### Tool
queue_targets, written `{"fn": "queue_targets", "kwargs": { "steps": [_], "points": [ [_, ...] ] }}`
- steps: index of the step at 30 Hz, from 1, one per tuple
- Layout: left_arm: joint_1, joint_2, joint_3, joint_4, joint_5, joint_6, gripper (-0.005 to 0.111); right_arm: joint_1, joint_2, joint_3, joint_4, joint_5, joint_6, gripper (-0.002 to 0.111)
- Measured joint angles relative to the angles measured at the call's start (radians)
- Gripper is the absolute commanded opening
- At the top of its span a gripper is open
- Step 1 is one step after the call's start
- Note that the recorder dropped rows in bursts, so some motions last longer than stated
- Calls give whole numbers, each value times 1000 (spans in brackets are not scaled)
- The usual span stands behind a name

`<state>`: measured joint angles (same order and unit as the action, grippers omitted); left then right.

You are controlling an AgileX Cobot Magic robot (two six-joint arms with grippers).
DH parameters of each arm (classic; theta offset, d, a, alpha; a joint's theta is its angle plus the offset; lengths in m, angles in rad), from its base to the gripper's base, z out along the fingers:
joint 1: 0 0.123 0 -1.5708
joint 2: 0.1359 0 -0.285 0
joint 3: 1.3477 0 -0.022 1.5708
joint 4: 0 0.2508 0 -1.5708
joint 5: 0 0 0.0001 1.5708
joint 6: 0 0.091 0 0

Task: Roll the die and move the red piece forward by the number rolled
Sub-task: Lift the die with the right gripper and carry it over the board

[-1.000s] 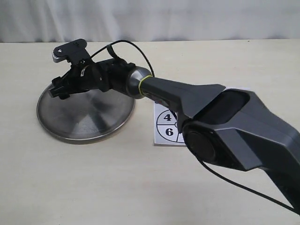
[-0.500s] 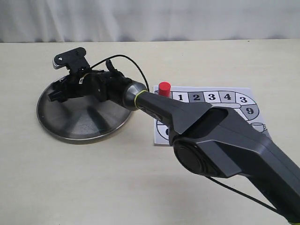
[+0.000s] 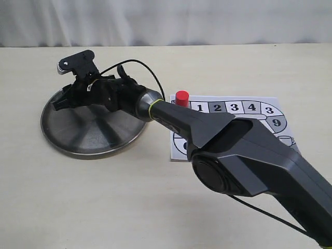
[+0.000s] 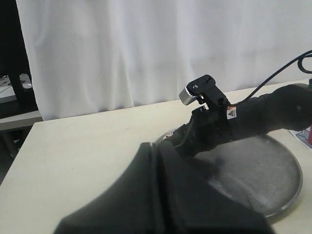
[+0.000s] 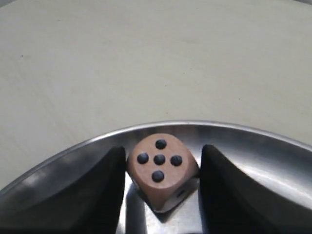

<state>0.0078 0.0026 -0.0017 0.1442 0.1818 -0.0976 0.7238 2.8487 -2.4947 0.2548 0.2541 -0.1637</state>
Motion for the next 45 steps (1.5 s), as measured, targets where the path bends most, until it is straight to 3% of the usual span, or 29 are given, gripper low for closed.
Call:
{"fn": "queue_targets", "kwargs": {
  "steps": [7, 16, 21, 25, 32, 35, 40, 45],
  "points": [
    [0, 0, 0, 0, 0, 0, 0, -18, -147, 0, -117, 360, -2, 5],
    [0, 0, 0, 0, 0, 0, 0, -132, -430, 3, -128, 777, -31, 5],
    [0, 0, 0, 0, 0, 0, 0, -206, -529, 142, -128, 869, -39, 5],
    [0, 0, 0, 0, 0, 0, 0, -260, -655, 404, -128, 768, -47, 5],
    [0, 0, 0, 0, 0, 0, 0, -373, -1007, 1065, -79, 230, -82, 4],
    [0, 0, 0, 0, 0, 0, 0, -411, -1082, 1268, -72, 48, -110, 4],
    [0, 0, 0, 0, 0, 0, 0, -427, -1040, 1450, -68, -99, -130, 6],
    [0, 0, 0, 0, 2, 0, 0, -427, -963, 1470, -66, -153, -132, 28]
  ]
}}
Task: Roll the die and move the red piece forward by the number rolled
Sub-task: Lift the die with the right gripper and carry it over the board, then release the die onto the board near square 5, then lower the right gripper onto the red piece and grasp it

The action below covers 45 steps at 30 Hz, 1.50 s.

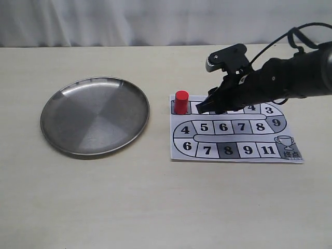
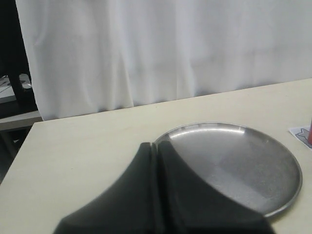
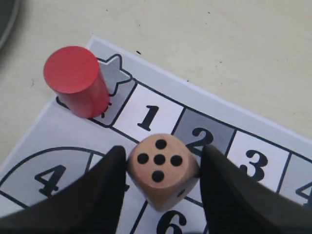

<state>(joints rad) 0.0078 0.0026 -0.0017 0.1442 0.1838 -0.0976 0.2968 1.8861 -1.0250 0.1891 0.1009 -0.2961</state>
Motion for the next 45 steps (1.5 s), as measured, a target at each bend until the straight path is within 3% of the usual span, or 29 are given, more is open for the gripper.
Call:
{"fn": "queue_targets", "kwargs": {
  "steps": [3, 9, 18, 20, 22, 24, 27, 32, 36, 37, 39, 41, 45],
  "points": [
    [0, 0, 0, 0, 0, 0, 0, 0, 15, 1, 0, -24, 12, 50],
    [0, 0, 0, 0, 0, 0, 0, 0, 18, 1, 0, -37, 23, 78],
    [0, 0, 0, 0, 0, 0, 0, 0, 18, 1, 0, -59, 24, 81],
    [0, 0, 0, 0, 0, 0, 0, 0, 15, 1, 0, -61, 24, 77],
    [0, 0, 0, 0, 0, 0, 0, 0, -13, 1, 0, -55, 24, 58],
    [0, 0, 0, 0, 0, 0, 0, 0, -74, 1, 0, -41, 24, 31],
    [0, 0, 0, 0, 0, 0, 0, 0, -167, 1, 0, -5, 24, 8],
    [0, 0, 0, 0, 0, 0, 0, 20, -215, 1, 57, 44, 27, 5],
    [0, 0, 0, 0, 0, 0, 0, 73, -167, -21, 64, 41, 23, 29],
    [0, 0, 0, 0, 0, 0, 0, 84, -148, -38, 64, 41, 23, 46],
    [0, 0, 0, 0, 0, 0, 0, 102, -84, -107, 72, 46, 26, 67],
    [0, 0, 0, 0, 0, 0, 0, 100, -16, -181, 81, 66, 26, 76],
    [0, 0, 0, 0, 0, 0, 0, 95, 127, -320, 85, 153, 26, 77]
  ]
}}
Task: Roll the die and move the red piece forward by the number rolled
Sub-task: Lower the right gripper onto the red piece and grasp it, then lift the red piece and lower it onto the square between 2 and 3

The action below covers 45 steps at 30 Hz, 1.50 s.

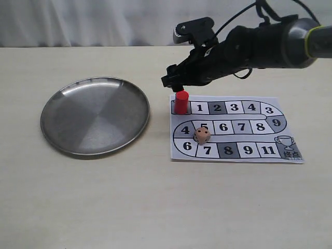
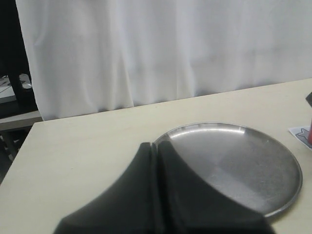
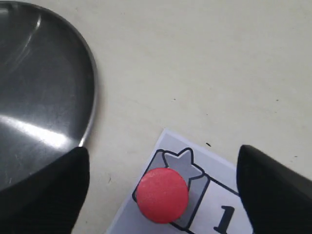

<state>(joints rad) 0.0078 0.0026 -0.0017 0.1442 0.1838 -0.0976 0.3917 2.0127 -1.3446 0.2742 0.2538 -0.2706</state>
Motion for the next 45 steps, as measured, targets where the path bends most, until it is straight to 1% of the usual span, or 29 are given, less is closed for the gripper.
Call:
{"fn": "queue_targets", "kwargs": {
  "steps": [4, 6, 7, 8, 9, 11, 12, 28, 32, 36, 38, 41, 45],
  "points": [
    [0, 0, 0, 0, 0, 0, 0, -6, 106, -44, 0, 11, 0, 76],
    [0, 0, 0, 0, 0, 0, 0, -6, 132, -44, 0, 3, -17, 58],
    [0, 0, 0, 0, 0, 0, 0, -6, 136, -44, 0, 2, -32, 40],
    [0, 0, 0, 0, 0, 0, 0, -6, 140, -44, 0, -1, -51, 31],
    [0, 0, 0, 0, 0, 0, 0, -6, 140, -44, 0, -3, -56, 18],
    [0, 0, 0, 0, -1, 0, 0, -6, 140, -44, 0, -3, -61, 7],
    [0, 0, 0, 0, -1, 0, 0, -6, 140, -44, 0, -3, -62, 4],
    [0, 0, 0, 0, -1, 0, 0, -6, 126, -44, 0, 9, -62, 5],
    [0, 0, 0, 0, -1, 0, 0, -21, 22, -44, 0, 20, -62, 5],
    [0, 0, 0, 0, -1, 0, 0, -68, -89, -51, 0, 22, -62, 5],
    [0, 0, 0, 0, -1, 0, 0, -90, -109, -53, 0, 28, -57, 5],
    [0, 0, 0, 0, -1, 0, 0, -113, -92, -50, 0, 53, -54, 5],
    [0, 0, 0, 0, -1, 0, 0, -113, -5, -31, 0, 59, -54, 5]
  ]
}}
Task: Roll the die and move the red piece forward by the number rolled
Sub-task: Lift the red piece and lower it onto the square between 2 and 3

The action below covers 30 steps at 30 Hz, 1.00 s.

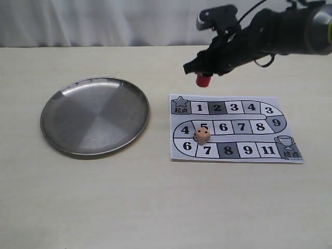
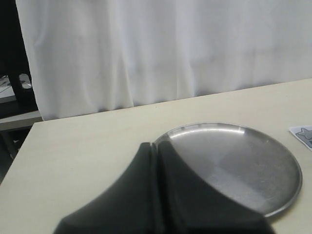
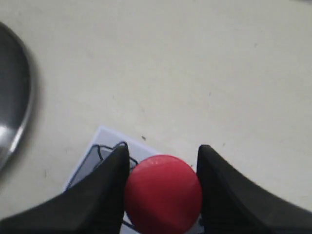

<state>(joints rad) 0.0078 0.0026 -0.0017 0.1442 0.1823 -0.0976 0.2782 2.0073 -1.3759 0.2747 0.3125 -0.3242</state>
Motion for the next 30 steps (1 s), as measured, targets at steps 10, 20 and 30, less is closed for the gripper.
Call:
{"fn": "queue_targets", "kwargs": {
  "steps": [10, 20, 30],
  "points": [
    [0, 0, 0, 0, 0, 0, 0, -5, 140, 4, 0, -26, -2, 5],
    [0, 0, 0, 0, 0, 0, 0, -5, 118, 4, -2, 10, -2, 5],
    [0, 0, 0, 0, 0, 0, 0, -53, -142, -9, -48, 29, 10, 5]
  ]
}}
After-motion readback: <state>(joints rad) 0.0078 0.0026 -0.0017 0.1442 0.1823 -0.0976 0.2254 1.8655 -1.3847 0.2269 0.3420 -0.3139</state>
